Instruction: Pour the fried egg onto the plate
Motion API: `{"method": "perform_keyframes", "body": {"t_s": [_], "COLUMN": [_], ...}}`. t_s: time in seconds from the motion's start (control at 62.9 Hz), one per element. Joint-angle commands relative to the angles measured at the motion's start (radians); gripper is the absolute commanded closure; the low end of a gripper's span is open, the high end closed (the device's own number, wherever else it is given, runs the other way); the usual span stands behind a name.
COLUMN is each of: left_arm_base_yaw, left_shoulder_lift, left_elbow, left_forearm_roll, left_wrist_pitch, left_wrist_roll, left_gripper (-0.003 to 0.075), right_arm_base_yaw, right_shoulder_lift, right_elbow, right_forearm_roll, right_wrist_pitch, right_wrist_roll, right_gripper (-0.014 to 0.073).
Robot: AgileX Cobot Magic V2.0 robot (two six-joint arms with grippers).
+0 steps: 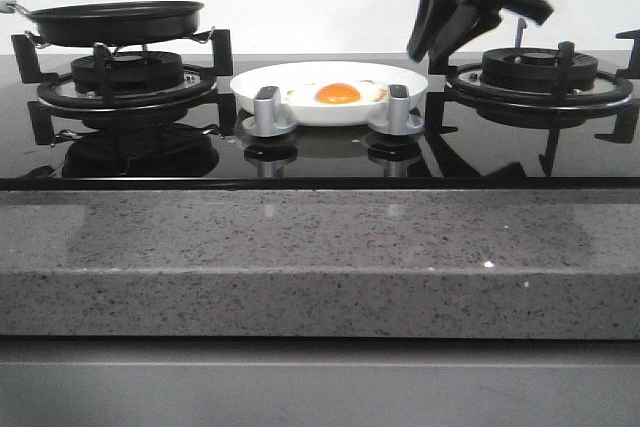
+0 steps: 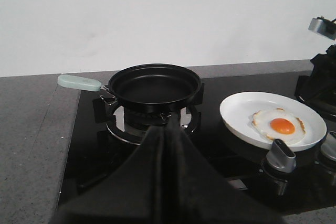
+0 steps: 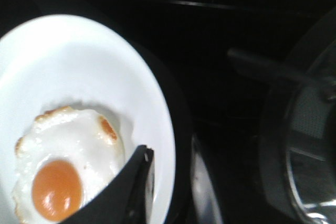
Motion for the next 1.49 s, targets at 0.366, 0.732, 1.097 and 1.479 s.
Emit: {"method": "perform_keyframes", "body": {"t_s": [0.366, 0.732, 1.097, 1.479], "left_arm_base_yaw": [-0.006, -0.006, -0.006, -0.006], "left_shoulder_lift": [0.009, 0.009, 0.009, 0.009], "left_elbow": [-0.025, -0.025, -0.025, -0.025], "left_forearm_roll": [-0.02, -0.02, -0.02, -0.02], "left_wrist_pitch": [-0.073, -0.073, -0.073, -0.073], "left_wrist_roll": [-0.005, -0.005, -0.005, -0.005], "left_gripper": [0.0741, 0.0741, 0.0741, 0.0741], "right_arm_base_yaw": [-0.064, -0.085, -0.085, -0.084], "right_shoulder_lift": [-0.072, -0.388, -0.913, -1.455], "right_elbow": [-0.186, 0.074, 0.796, 1.35], "right_forearm_roll": [0.022, -0.029, -0.028, -0.029], "right_wrist_pitch": [0.207, 0.128, -0.324, -0.656], "right_wrist_roll": [-0.004, -0.129, -0.261, -0.286], "right_gripper": [0.0712, 0.0712, 0.0712, 0.0712]}}
